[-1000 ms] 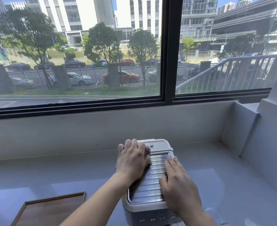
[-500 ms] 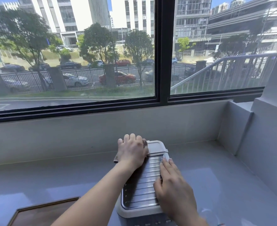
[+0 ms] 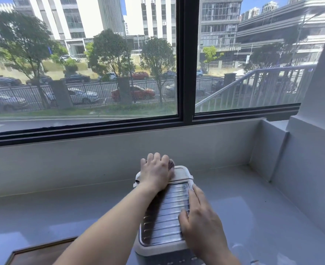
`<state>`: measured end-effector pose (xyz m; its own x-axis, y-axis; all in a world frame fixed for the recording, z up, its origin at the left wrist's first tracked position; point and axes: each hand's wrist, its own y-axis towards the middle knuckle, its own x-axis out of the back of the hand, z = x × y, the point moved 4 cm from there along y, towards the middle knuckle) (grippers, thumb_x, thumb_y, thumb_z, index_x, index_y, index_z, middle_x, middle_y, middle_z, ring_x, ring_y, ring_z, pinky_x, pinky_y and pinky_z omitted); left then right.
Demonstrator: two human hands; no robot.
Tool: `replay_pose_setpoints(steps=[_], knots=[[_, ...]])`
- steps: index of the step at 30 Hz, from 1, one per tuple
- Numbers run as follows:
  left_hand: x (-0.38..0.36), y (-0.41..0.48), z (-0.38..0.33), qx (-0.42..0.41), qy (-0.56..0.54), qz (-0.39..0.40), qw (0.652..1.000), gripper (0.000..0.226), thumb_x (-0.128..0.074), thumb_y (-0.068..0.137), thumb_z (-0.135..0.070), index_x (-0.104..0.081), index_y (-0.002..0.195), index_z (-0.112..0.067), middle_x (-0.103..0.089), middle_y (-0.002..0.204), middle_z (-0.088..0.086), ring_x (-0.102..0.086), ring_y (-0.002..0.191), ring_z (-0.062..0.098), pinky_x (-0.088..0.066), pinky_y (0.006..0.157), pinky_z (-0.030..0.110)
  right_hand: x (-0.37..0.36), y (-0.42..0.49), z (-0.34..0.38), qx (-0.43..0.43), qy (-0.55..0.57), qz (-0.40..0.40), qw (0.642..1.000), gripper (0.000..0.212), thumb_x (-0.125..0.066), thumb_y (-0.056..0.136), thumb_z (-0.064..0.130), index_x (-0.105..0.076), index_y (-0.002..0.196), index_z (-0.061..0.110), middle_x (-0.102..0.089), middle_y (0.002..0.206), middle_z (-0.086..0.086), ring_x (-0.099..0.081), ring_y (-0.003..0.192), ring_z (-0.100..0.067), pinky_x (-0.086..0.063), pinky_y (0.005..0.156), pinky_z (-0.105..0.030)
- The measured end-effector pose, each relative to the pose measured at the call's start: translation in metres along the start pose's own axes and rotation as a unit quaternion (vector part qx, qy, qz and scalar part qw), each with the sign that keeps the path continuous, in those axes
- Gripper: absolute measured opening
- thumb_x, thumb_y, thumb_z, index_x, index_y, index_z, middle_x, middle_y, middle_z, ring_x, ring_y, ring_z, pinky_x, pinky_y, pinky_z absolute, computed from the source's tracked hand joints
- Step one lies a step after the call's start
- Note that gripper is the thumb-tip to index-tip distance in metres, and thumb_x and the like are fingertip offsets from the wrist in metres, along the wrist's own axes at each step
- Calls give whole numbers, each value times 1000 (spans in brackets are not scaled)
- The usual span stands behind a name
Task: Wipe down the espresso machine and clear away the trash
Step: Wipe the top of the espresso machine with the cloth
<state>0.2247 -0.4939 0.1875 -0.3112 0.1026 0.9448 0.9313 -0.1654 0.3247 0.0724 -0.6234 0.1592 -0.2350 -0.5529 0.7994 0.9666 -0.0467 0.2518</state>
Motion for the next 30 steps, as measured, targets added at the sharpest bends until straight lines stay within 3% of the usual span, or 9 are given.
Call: replay_pose_setpoints(steps=[5,8,10,12,14,16,19,23,30], knots=[[7,-18,45,85,34,-12,996,33,-41,93,-53,-53,102,-24,-53,107,4,-45,106,28,-35,85,44,1,-1,-1,6,-6,3,1000,65,-38,93,35,-20,154,21,-17,163,8,-14,148,-5,-26,112,-21],[-2,-47,78,175,-85,-44,980,31,-49,92,-49,-51,98,-19,-51,99,6,-48,99,32,-39,79,44,-1,1,-1,8,-12,0,1000,64,-38,93,34,-21,153,22,-19,162,9,-15,147,-4,-29,111,-22],[-12,-58,91,242,-274,-45,930,31,-53,89,-45,-51,95,-15,-56,93,7,-54,95,34,-41,75,41,-2,2,-2,3,-16,-5,1000,63,-37,92,33,-23,153,24,-19,161,10,-15,147,-3,-31,109,-23],[-14,-57,90,311,-433,-40,845,40,-50,77,-48,-57,95,-13,-62,89,5,-58,93,32,-41,74,39,-3,2,-3,4,-19,-8,1000,63,-38,92,32,-24,152,24,-21,161,11,-16,147,-3,-31,109,-22],[-15,-53,88,352,-499,-46,791,47,-46,67,-48,-65,93,-13,-66,92,5,-60,93,30,-45,80,39,-4,2,-3,3,-18,-10,1000,62,-39,91,31,-26,152,24,-23,161,11,-17,147,-3,-31,110,-22],[-14,-50,86,365,-524,-50,768,38,-47,67,-45,-65,82,-14,-65,88,5,-59,87,28,-46,85,42,-4,2,-4,3,-18,-12,1000,61,-39,92,31,-28,151,23,-24,160,10,-18,147,-4,-31,110,-23],[-11,-65,80,359,-529,-75,765,33,-45,72,-44,-58,79,-14,-60,81,3,-54,82,27,-43,77,40,-4,0,-5,9,-23,-14,1000,60,-41,93,29,-30,151,20,-26,160,6,-20,147,-6,-30,111,-23],[-9,-104,74,329,-463,-114,815,23,-48,93,-36,-54,96,-14,-60,99,6,-52,100,28,-42,83,41,-3,0,-3,13,-30,-23,999,57,-41,94,26,-34,149,16,-32,158,2,-26,146,-11,-35,110,-27],[6,-168,54,310,-462,-91,826,12,-50,94,-33,-48,90,-22,-57,98,3,-54,91,22,-41,72,39,-4,1,-4,23,-14,-30,999,53,-42,94,18,-39,146,11,-36,156,-5,-29,145,-16,-31,112,-30]])
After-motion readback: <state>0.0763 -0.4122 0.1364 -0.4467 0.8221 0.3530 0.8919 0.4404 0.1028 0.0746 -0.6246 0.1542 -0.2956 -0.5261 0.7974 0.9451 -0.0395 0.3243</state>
